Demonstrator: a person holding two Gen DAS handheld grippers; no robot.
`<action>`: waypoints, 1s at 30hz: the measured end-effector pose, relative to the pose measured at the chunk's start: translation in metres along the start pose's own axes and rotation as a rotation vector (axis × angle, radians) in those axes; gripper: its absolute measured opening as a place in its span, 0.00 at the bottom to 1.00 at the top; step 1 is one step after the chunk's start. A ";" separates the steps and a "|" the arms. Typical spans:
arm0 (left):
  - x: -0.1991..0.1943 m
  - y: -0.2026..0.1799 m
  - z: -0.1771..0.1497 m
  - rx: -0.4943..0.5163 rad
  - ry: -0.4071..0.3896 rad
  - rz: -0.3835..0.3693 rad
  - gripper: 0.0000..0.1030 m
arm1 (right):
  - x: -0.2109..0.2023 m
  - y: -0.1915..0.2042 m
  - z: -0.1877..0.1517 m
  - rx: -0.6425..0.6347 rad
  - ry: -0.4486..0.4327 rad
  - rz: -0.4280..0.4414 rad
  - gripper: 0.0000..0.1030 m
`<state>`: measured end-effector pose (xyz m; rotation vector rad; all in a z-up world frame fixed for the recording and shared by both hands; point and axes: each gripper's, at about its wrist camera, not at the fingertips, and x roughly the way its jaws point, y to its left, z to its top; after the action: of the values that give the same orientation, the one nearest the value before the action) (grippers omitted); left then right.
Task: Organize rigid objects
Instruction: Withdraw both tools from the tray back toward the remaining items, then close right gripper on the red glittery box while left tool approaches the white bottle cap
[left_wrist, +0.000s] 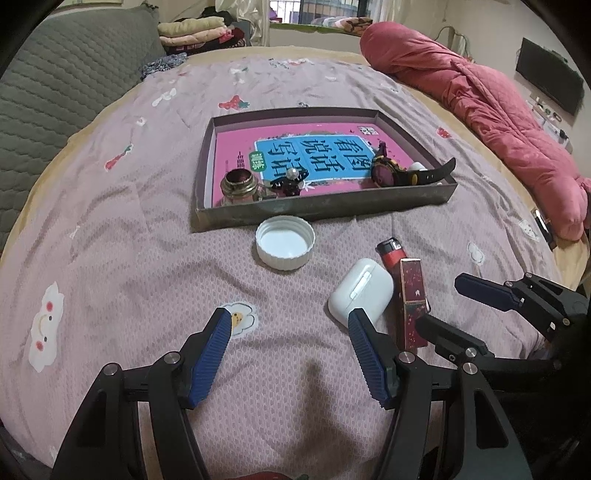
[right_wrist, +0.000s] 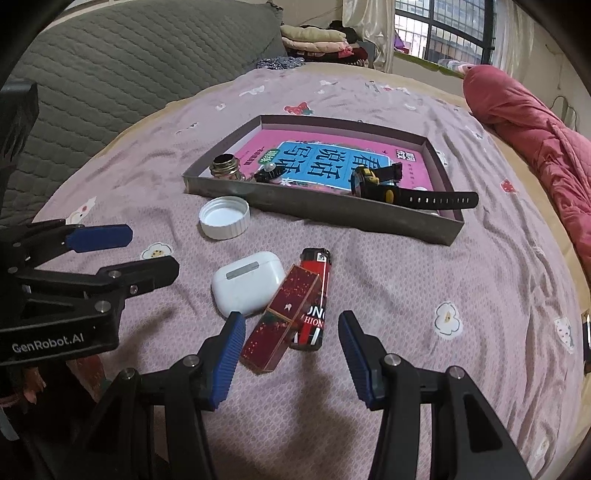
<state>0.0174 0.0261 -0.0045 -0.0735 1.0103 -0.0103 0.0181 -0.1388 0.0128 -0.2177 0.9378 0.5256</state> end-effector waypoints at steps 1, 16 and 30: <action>0.001 0.000 0.000 -0.002 0.004 -0.002 0.65 | 0.000 0.000 0.000 0.003 0.002 0.001 0.51; 0.013 0.006 -0.005 -0.019 0.030 0.000 0.65 | 0.018 0.002 -0.001 0.087 0.052 0.004 0.51; 0.036 0.012 0.005 -0.061 0.048 -0.009 0.65 | 0.038 0.008 0.001 0.072 0.066 -0.061 0.49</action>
<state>0.0407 0.0369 -0.0330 -0.1340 1.0579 0.0107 0.0331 -0.1192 -0.0172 -0.1992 1.0097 0.4296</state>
